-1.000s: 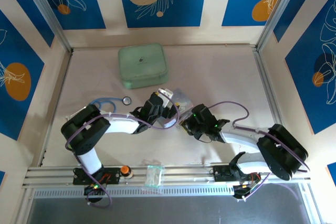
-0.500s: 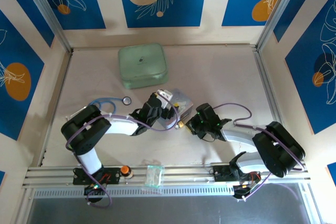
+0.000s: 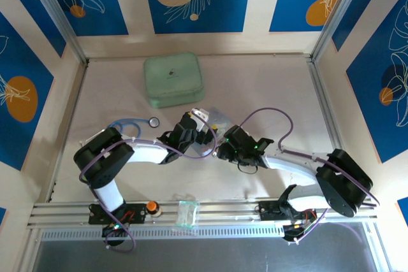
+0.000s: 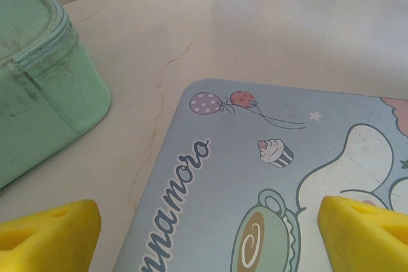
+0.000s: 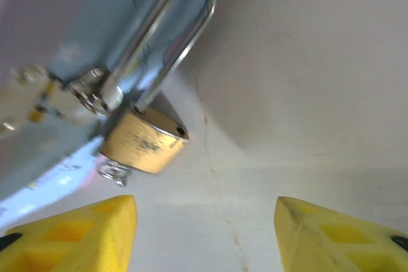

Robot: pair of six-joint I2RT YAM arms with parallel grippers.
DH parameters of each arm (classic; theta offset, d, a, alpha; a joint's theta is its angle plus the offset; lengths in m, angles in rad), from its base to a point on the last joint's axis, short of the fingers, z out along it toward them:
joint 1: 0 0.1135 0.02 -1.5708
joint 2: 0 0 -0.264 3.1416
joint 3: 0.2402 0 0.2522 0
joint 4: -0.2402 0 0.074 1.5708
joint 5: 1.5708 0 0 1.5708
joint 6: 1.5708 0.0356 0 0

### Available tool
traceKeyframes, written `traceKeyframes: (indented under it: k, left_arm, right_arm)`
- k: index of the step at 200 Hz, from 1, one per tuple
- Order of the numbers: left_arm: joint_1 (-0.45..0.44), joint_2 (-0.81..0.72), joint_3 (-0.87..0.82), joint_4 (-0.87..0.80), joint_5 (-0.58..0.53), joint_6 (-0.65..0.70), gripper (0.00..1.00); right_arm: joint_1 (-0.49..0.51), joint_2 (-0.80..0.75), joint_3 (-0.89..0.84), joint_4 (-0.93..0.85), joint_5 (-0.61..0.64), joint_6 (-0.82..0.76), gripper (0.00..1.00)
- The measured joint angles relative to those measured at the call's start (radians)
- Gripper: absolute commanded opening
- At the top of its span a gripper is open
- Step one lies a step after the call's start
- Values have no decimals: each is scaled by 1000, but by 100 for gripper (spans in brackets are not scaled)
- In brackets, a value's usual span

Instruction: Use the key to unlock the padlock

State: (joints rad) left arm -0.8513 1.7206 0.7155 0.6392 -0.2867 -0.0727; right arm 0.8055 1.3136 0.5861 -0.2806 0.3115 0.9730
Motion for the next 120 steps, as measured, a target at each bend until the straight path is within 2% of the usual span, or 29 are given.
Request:
traceKeyframes:
  k: [82, 120]
  left_arm:
    - [1, -3, 7, -19, 5, -1, 89]
    - [5, -2, 5, -15, 32, -1, 89]
  right_arm:
    - [69, 68, -27, 108, 75, -297, 65]
    - [85, 103, -22, 116, 121, -377, 60]
